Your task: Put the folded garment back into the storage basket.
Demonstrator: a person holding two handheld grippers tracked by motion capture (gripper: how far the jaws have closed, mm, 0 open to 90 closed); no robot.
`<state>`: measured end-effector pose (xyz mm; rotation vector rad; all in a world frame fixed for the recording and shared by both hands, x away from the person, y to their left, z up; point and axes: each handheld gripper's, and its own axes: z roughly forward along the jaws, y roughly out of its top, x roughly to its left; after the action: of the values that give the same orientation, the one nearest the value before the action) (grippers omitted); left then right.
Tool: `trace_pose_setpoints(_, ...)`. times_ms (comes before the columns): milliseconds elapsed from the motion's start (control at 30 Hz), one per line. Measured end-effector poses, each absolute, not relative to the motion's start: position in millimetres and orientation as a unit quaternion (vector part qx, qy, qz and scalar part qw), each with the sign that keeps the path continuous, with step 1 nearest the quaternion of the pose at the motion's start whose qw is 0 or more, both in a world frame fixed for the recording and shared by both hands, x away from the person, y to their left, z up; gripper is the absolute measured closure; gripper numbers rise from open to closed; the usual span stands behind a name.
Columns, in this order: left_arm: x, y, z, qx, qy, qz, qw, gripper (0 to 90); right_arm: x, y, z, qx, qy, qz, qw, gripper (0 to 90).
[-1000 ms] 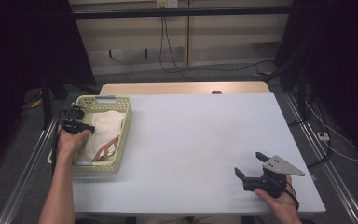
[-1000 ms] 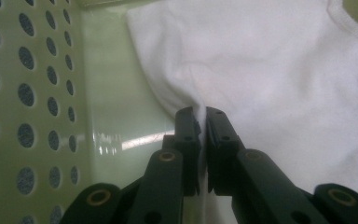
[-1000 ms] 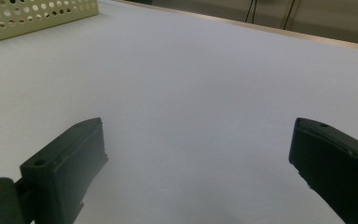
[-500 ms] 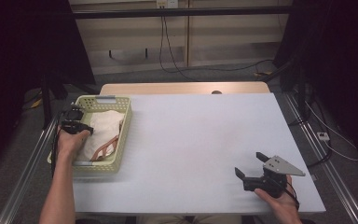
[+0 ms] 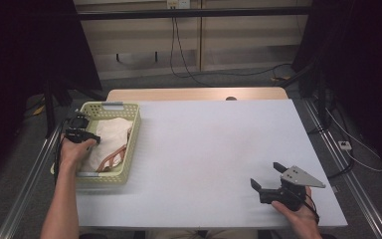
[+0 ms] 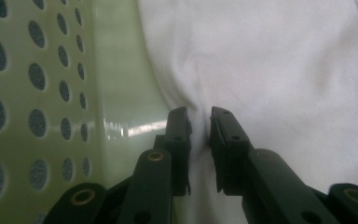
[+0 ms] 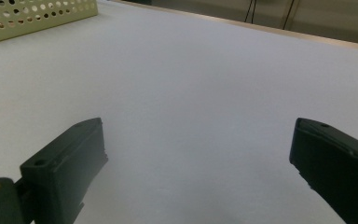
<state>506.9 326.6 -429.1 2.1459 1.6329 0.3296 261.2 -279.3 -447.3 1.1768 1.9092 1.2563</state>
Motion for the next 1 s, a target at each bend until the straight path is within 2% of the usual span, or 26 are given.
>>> trace_pose_setpoints(100, 505.5, 324.2, -427.1, 0.77, 0.587, 0.133, 0.209, 67.9, 261.3, -279.4, -447.4, 0.44, 0.712, 0.469, 0.281, 3.4)
trace_pose_setpoints(267, 503.5, 322.9, -422.5, 0.768, 0.58, 0.148, 0.228, 59.5, 262.9, -278.7, -447.9, 0.438, 0.714, 0.469, 0.279, 3.4)
trace_pose_setpoints(433, 502.3, 323.7, -420.1, 0.768, 0.575, 0.145, 0.241, 55.8, 263.3, -279.0, -448.1, 0.437, 0.715, 0.469, 0.28, 3.4)
trace_pose_setpoints(733, 500.2, 321.5, -413.9, 0.765, 0.577, 0.147, 0.247, 41.0, 264.2, -279.9, -449.3, 0.438, 0.715, 0.469, 0.277, 3.4)
trace_pose_setpoints(833, 497.5, 315.4, -406.6, 0.763, 0.568, 0.172, 0.255, 32.6, 264.1, -280.4, -449.6, 0.439, 0.715, 0.469, 0.276, 3.4)
trace_pose_setpoints(1000, 497.7, 312.7, -396.8, 0.762, 0.563, 0.181, 0.264, 18.9, 264.4, -280.6, -449.9, 0.44, 0.714, 0.47, 0.276, 3.5)
